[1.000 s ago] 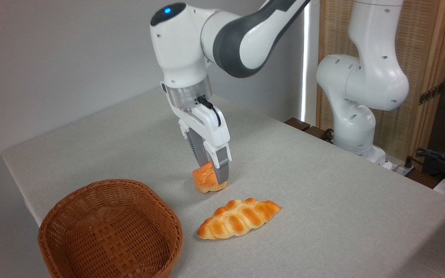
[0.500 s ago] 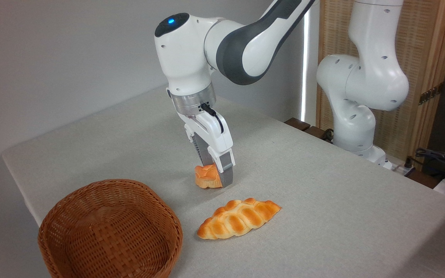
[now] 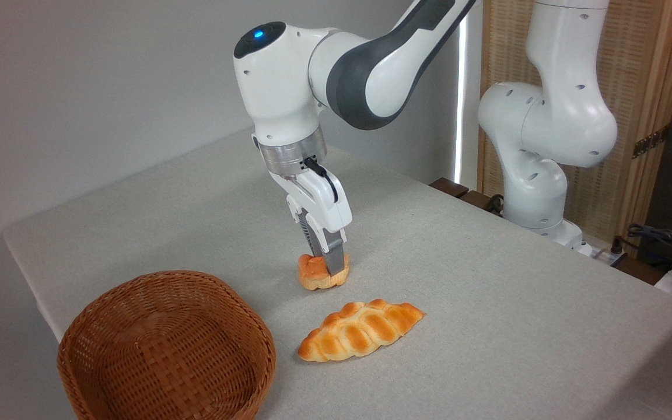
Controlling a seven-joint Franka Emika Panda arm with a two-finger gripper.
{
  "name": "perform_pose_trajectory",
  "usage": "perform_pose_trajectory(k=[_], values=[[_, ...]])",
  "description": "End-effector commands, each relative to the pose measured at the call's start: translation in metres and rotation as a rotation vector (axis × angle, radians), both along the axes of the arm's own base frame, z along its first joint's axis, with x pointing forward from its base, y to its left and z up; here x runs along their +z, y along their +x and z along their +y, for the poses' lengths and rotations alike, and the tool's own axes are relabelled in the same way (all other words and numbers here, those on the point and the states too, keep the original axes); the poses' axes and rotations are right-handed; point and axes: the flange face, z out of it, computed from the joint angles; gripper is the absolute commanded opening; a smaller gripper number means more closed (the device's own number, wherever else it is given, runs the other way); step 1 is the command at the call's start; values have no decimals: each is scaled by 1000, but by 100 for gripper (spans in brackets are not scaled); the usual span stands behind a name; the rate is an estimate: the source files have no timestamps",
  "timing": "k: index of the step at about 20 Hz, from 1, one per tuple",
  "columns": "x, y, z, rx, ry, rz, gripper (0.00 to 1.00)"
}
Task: Put bread into the basket
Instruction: 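Carry the held bun over the wicker basket and lower it inside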
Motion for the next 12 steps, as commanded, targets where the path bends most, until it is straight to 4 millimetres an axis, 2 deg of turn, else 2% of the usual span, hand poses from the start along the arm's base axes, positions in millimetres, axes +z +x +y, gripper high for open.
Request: perform_pose_trajectory(k=[1,4,6,9,12], values=[[19,7,0,-1,-17,-4,16],[58,26,-2,-1,-25,26,16],[87,57,-3,7,-40,14,16],[124,119,-2,20,-70,-75,18],[124,170,1,64,-129,-117,18]])
